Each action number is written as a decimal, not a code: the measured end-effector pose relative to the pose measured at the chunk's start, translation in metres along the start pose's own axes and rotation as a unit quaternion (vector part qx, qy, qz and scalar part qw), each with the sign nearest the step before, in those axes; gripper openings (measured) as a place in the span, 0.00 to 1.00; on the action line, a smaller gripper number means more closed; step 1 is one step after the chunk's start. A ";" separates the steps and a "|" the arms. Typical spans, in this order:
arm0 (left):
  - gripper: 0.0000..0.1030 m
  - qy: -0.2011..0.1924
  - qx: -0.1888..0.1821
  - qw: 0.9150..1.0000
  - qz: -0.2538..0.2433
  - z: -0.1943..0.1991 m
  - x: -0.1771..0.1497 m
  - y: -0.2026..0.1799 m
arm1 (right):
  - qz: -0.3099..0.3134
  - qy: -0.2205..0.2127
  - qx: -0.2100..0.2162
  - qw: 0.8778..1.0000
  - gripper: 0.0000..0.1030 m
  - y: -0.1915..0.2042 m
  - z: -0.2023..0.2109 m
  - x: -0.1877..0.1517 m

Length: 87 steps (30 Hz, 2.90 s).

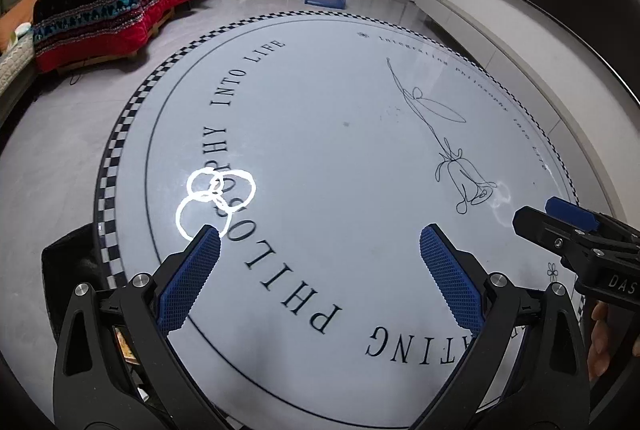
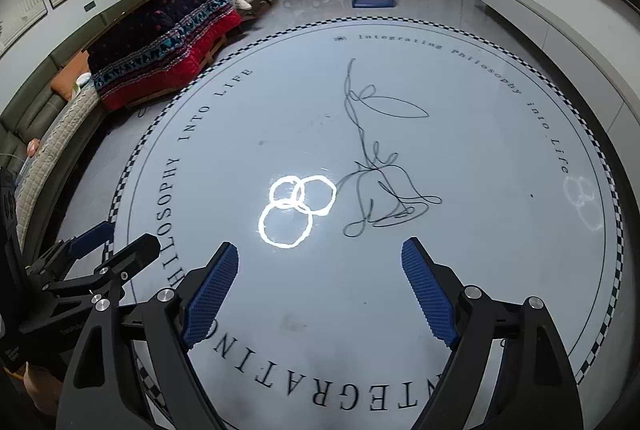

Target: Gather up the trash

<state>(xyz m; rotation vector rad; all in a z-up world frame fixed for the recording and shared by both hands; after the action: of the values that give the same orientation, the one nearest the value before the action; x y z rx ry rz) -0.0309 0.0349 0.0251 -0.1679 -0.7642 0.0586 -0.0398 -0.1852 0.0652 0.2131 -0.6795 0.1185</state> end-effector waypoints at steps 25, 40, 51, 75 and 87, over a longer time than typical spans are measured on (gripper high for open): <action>0.94 0.032 0.032 0.998 -0.038 -0.068 -0.020 -0.036 | -0.005 -0.003 -0.098 0.995 0.84 -0.071 -0.052 -0.026; 0.94 0.028 0.062 0.995 -0.067 -0.074 -0.020 -0.041 | 0.005 -0.020 -0.108 0.994 0.97 -0.072 -0.061 -0.023; 0.94 0.028 0.062 0.995 -0.067 -0.074 -0.020 -0.041 | 0.005 -0.020 -0.108 0.994 0.97 -0.070 -0.062 -0.023; 0.94 0.028 0.062 0.995 -0.067 -0.074 -0.020 -0.041 | 0.005 -0.019 -0.108 0.994 0.97 -0.070 -0.062 -0.023; 0.94 0.028 0.062 0.995 -0.067 -0.074 -0.020 -0.041 | 0.005 -0.019 -0.108 0.994 0.97 -0.070 -0.063 -0.022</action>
<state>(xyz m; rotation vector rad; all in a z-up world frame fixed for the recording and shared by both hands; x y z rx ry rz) 0.0058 -0.0175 -0.0340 0.0005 -0.7125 -0.0256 -0.0066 -0.2391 -0.0073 0.0038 -0.7268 0.0492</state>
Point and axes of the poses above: each gripper's, at about its wrist camera, not at the fingertips, and z roughly against the way its jaws point, y to its left, x to its top, the point moved 4 cm from there along -z, roughly the way its jaws point, and after that the axes turned 6 degrees about -y, right-handed, at the moved point
